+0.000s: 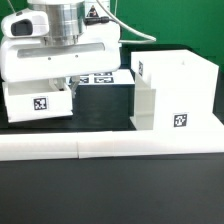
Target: Assemble drawer
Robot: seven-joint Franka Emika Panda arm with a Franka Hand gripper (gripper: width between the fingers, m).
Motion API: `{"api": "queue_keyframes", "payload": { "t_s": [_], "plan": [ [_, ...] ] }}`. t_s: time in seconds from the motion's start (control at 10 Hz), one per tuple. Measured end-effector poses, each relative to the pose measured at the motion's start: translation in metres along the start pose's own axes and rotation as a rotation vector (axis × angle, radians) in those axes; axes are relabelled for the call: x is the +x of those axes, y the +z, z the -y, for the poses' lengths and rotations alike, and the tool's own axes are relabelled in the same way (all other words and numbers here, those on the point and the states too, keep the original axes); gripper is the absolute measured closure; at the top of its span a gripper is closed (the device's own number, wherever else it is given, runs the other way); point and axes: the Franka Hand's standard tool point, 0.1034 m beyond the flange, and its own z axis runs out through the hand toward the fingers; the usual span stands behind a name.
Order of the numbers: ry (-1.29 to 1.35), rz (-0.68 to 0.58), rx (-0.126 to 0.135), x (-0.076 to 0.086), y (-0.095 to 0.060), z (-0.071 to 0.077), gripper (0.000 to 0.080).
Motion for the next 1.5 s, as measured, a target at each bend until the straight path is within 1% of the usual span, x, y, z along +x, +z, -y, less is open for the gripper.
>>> {"api": "queue_keyframes", "payload": {
  "t_s": [0.1, 0.2, 0.5, 0.7, 0.9, 1.0, 1.5],
  "plan": [
    [0.010, -0.008, -0.003, 0.003, -0.001, 0.002, 0.0758],
    [-0.012, -0.006, -0.003, 0.002, 0.000, 0.001, 0.0758],
    [-0.266, 0.001, -0.010, 0.000, 0.001, -0.001, 0.0758],
    [-0.485, 0.014, -0.018, 0.003, 0.002, 0.004, 0.0758],
    [-0.689, 0.025, -0.028, 0.011, 0.004, 0.011, 0.0758],
    [-0.713, 0.024, -0.027, 0.012, 0.004, 0.014, 0.0758],
    [-1.010, 0.046, -0.034, 0.008, 0.005, 0.007, 0.0758]
  ]
}}
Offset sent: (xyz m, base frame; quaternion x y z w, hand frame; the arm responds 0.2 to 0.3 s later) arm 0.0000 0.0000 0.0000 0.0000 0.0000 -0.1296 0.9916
